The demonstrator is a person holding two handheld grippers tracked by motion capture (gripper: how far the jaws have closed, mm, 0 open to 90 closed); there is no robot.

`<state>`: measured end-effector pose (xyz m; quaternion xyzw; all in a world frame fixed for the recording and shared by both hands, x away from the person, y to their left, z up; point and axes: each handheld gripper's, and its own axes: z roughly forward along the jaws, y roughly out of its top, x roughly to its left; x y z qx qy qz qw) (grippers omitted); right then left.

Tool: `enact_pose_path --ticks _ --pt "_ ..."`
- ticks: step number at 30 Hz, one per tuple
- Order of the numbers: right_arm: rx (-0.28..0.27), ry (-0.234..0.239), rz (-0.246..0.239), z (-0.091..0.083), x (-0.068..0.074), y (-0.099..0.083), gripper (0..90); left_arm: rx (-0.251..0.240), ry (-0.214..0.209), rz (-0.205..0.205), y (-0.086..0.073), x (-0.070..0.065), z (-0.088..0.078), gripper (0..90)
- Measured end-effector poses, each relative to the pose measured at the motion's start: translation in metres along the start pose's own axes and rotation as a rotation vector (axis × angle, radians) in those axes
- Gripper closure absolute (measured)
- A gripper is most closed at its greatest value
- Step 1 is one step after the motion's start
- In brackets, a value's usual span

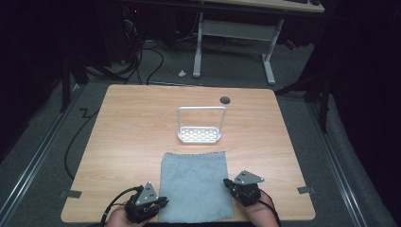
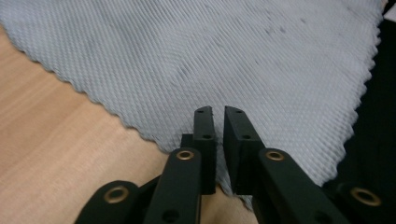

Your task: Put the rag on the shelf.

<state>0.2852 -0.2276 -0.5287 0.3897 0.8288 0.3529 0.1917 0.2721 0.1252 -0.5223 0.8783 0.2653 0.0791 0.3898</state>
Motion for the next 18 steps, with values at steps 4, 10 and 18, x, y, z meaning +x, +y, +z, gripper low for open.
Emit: enact_pose_path --ticks 4,10,18 --pt "-0.037 -0.013 0.036 0.002 -0.013 0.01 87.9 -0.038 0.064 -0.053 0.018 0.025 0.006 77.7" --pt "-0.018 -0.031 0.05 0.021 -0.023 0.024 88.7 -0.015 0.122 -0.081 0.03 0.043 0.03 83.1" --pt "0.009 -0.02 0.023 0.013 -0.016 0.011 90.0 -0.005 0.058 -0.085 0.019 0.026 0.026 85.0"
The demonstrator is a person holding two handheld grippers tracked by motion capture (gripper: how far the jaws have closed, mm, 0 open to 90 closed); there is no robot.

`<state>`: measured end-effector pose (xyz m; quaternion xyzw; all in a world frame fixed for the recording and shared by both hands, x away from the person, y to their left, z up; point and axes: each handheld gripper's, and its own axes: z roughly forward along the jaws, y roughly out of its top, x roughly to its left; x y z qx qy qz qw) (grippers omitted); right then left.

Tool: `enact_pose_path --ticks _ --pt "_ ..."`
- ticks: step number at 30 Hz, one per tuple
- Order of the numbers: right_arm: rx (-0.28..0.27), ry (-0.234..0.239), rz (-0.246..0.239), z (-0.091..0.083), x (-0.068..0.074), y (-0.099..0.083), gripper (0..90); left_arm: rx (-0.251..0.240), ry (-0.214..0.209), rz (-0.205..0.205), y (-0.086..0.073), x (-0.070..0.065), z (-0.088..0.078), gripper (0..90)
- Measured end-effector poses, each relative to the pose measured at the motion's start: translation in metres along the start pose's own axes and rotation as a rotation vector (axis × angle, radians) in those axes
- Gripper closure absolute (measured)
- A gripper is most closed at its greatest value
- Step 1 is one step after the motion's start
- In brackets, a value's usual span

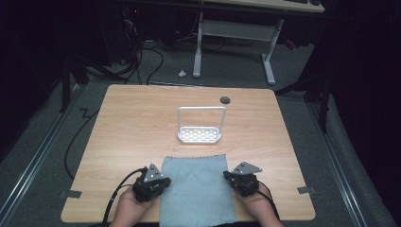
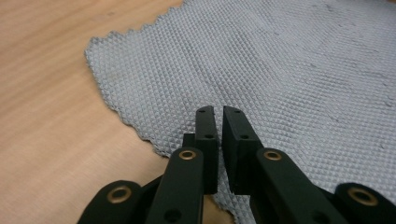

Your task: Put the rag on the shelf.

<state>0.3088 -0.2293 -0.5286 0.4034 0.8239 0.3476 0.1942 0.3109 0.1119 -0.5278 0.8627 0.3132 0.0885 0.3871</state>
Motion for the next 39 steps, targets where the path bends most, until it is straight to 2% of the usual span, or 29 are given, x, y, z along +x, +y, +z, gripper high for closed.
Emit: enact_pose_path --ticks 1,2,3,4,5,6,7,8,9,10,11,12,14,16,17,18,19,21,24,25,26,27,28,30,31,33,35,39 --pt "0.004 0.012 -0.005 -0.005 0.002 -0.004 90.0 0.009 -0.024 -0.003 -0.003 -0.005 -0.004 85.0" --pt "0.017 0.028 -0.026 -0.018 0.009 -0.014 90.0 0.022 -0.058 0.006 -0.007 -0.01 -0.008 85.0" --pt "0.017 0.028 -0.026 -0.018 0.009 -0.014 90.0 0.022 -0.058 0.006 -0.007 -0.01 -0.008 85.0" --pt "0.006 0.045 -0.03 -0.026 0.014 -0.022 88.2 0.04 -0.082 0.02 -0.008 -0.013 -0.011 85.0" --pt "0.006 0.051 -0.036 -0.029 0.016 -0.025 84.9 0.037 -0.078 0.019 -0.008 -0.013 -0.011 84.8" --pt "0.006 0.051 -0.042 -0.031 0.017 -0.025 83.8 0.021 -0.058 0.018 -0.007 -0.011 -0.011 84.2" --pt "0.006 0.051 -0.042 -0.031 0.017 -0.025 83.8 0.021 -0.058 0.018 -0.007 -0.011 -0.011 83.1" --pt "-0.008 0.042 -0.04 -0.033 0.016 -0.024 83.7 -0.002 -0.039 0.005 -0.006 -0.007 -0.011 83.1" --pt "-0.052 0.041 -0.012 -0.034 0.012 -0.021 82.6 -0.064 -0.011 -0.118 -0.003 -0.003 -0.007 78.8" --pt "-0.052 0.041 -0.012 -0.034 0.012 -0.021 82.6 -0.064 -0.011 -0.118 -0.003 -0.003 -0.007 76.7" --pt "-0.066 0.036 0.009 -0.032 0.008 -0.02 81.5 -0.068 0.066 -0.11 0.003 0.017 -0.003 74.4" --pt "-0.066 0.036 0.009 -0.032 0.008 -0.02 81.5 -0.068 0.066 -0.11 0.003 0.017 -0.003 73.7" --pt "-0.047 0.02 -0.002 -0.028 0.005 -0.022 79.6 -0.068 0.108 -0.155 0.009 0.029 0.005 70.2" --pt "-0.048 0.022 0.001 -0.027 0.003 -0.022 79.4 -0.066 0.125 -0.155 0.011 0.03 0.008 68.7" --pt "-0.058 0.017 0.011 -0.029 0.001 -0.023 77.8 -0.068 0.102 -0.178 0.012 0.033 0.014 67.7" --pt "-0.06 0.015 0.015 -0.029 0.001 -0.023 77.4 -0.074 0.09 -0.175 0.012 0.032 0.016 67.8" --pt "-0.064 0.01 0.017 -0.03 0.0 -0.024 76.9 -0.078 0.099 -0.158 0.013 0.029 0.018 68.1" --pt "-0.075 0.006 0.025 -0.031 -0.002 -0.024 76.1 -0.078 0.101 -0.153 0.013 0.027 0.019 72.1" --pt "-0.081 0.009 0.041 -0.03 -0.002 -0.023 74.6 -0.078 0.095 -0.168 0.013 0.028 0.019 79.2" --pt "-0.097 0.002 0.063 -0.029 -0.004 -0.018 70.8 -0.08 0.082 -0.174 0.013 0.029 0.019 82.6" --pt "-0.111 -0.004 0.06 -0.029 -0.005 -0.013 69.6 -0.082 0.084 -0.171 0.013 0.028 0.02 84.6" --pt "-0.111 -0.004 0.06 -0.029 -0.005 -0.013 69.6 -0.083 0.083 -0.165 0.013 0.027 0.02 84.6" --pt "-0.132 -0.021 0.086 -0.027 -0.011 0.0 69.5 -0.081 0.079 -0.159 0.013 0.027 0.021 87.0" --pt "-0.133 -0.019 0.103 -0.025 -0.014 0.007 69.4 -0.08 0.072 -0.16 0.013 0.027 0.02 87.3" --pt "-0.112 -0.033 0.102 -0.016 -0.018 0.016 69.1 -0.081 0.064 -0.165 0.012 0.028 0.02 87.5" --pt "-0.1 -0.032 0.111 -0.012 -0.019 0.018 68.6 -0.081 0.07 -0.159 0.012 0.027 0.02 87.5" --pt "-0.049 -0.032 0.147 0.006 -0.023 0.018 66.5 -0.078 0.076 -0.145 0.012 0.026 0.019 87.5" --pt "-0.033 -0.043 0.151 0.01 -0.024 0.017 65.8 -0.08 0.067 -0.158 0.012 0.027 0.019 87.5"
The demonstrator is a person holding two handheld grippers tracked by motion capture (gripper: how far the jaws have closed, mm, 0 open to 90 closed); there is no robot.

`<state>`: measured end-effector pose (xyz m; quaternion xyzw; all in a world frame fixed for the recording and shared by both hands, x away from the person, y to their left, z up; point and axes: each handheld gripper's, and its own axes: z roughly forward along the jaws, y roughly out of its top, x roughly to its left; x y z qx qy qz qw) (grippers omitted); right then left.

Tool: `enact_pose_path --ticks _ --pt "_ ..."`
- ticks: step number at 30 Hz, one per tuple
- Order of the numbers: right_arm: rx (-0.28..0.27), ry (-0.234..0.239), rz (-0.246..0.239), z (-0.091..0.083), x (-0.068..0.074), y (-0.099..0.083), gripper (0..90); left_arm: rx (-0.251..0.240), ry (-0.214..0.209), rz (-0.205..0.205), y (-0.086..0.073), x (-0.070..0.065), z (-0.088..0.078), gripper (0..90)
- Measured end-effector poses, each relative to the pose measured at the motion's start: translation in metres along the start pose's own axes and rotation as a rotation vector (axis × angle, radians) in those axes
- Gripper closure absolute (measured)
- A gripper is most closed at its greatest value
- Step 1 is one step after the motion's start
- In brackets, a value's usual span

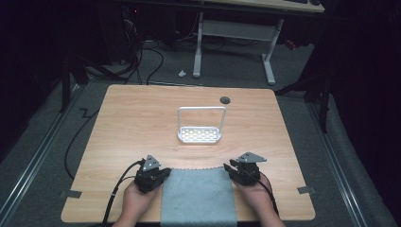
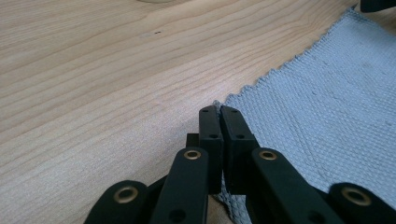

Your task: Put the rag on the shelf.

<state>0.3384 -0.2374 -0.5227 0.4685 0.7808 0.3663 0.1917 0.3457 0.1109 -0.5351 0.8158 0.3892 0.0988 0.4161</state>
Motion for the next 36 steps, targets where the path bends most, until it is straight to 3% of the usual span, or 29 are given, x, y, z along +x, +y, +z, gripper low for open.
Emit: enact_pose_path --ticks 2,6,10,11,12,13,17,22,36 --pt "0.029 0.004 -0.021 0.004 0.003 -0.004 65.5 -0.002 -0.001 -0.003 0.0 0.0 0.0 87.5" --pt "0.027 -0.004 -0.037 0.004 0.007 -0.006 66.7 -0.001 -0.004 -0.009 0.0 0.001 0.0 87.5" --pt "0.021 -0.01 -0.055 0.003 0.009 -0.008 73.6 -0.002 -0.002 -0.012 -0.001 0.001 0.0 87.5" --pt "0.019 -0.002 -0.06 0.003 0.01 -0.008 80.8 -0.002 -0.003 -0.013 0.0 0.001 0.0 87.5" --pt "0.019 -0.002 -0.06 0.003 0.01 -0.008 80.8 -0.002 -0.003 -0.013 0.0 0.001 0.0 87.6" --pt "0.022 0.001 -0.072 0.003 0.013 -0.008 86.7 -0.002 -0.005 -0.016 0.0 0.001 -0.001 87.7" --pt "0.019 -0.007 -0.093 0.004 0.016 -0.008 89.0 -0.002 -0.002 -0.014 -0.001 0.001 -0.001 87.7" --pt "-0.031 0.012 -0.063 -0.004 0.014 -0.008 89.0 -0.03 0.001 -0.008 -0.002 0.0 -0.004 87.7" --pt "-0.173 0.014 -0.071 -0.027 0.018 -0.006 88.9 -0.147 0.004 -0.021 -0.002 -0.006 -0.019 88.0"
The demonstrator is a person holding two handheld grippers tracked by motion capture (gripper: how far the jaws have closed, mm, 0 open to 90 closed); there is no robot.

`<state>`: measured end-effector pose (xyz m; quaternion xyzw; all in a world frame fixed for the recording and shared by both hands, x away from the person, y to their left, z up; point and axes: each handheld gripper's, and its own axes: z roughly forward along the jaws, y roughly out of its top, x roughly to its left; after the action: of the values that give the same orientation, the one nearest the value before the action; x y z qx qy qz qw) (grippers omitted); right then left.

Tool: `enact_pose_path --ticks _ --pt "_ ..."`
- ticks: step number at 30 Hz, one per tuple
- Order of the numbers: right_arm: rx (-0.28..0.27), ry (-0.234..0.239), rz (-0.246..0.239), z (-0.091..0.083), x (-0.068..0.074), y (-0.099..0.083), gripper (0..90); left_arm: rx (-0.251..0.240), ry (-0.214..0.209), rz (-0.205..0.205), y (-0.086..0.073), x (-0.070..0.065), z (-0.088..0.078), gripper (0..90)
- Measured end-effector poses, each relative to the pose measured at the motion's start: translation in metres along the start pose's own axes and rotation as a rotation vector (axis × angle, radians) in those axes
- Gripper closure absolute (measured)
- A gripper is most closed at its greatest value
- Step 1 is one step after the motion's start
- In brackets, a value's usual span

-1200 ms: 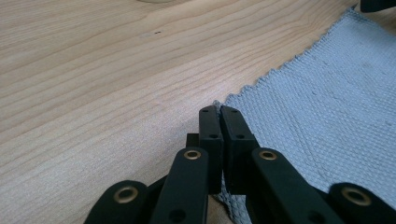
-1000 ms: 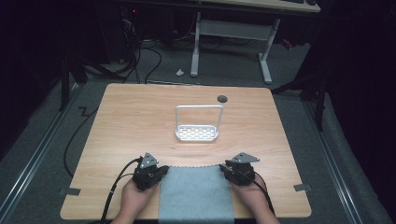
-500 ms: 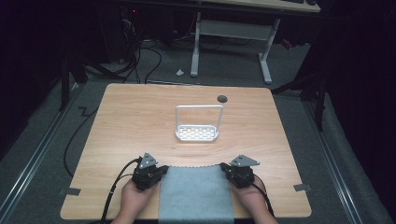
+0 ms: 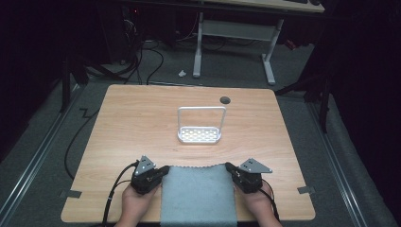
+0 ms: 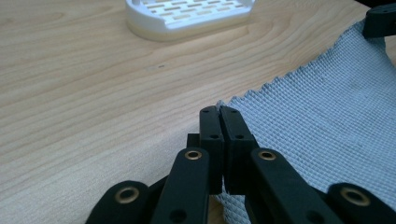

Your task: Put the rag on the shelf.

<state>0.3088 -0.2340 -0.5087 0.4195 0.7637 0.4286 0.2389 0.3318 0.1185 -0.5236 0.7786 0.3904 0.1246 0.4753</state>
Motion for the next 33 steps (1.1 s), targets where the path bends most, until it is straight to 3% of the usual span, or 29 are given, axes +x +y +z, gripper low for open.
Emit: enact_pose_path --ticks 6,14,17,19,20,26,31,33 --pt "-0.058 -0.012 -0.016 -0.01 0.003 0.005 88.9 -0.057 0.009 0.031 0.006 -0.01 -0.01 88.1" --pt "-0.137 -0.029 -0.023 -0.024 0.008 0.012 89.0 -0.118 0.0 0.015 0.012 -0.014 -0.022 88.1" --pt "-0.16 -0.037 -0.018 -0.029 0.01 0.014 88.9 -0.161 0.0 0.006 0.016 -0.016 -0.03 88.1" --pt "-0.202 -0.061 -0.037 -0.037 0.012 0.019 89.0 -0.207 0.009 0.023 0.021 -0.021 -0.039 88.3" --pt "-0.202 -0.061 -0.037 -0.037 0.012 0.019 89.0 -0.207 0.009 0.023 0.021 -0.021 -0.039 88.3" --pt "-0.282 -0.077 -0.061 -0.055 0.02 0.033 89.0 -0.256 0.01 0.063 0.036 -0.033 -0.056 88.6" --pt "-0.331 -0.084 -0.071 -0.065 0.021 0.047 89.0 -0.299 0.026 0.077 0.053 -0.032 -0.069 88.9" --pt "-0.372 -0.083 -0.071 -0.073 0.02 0.061 89.0 -0.324 0.03 0.085 0.064 -0.032 -0.075 89.0"
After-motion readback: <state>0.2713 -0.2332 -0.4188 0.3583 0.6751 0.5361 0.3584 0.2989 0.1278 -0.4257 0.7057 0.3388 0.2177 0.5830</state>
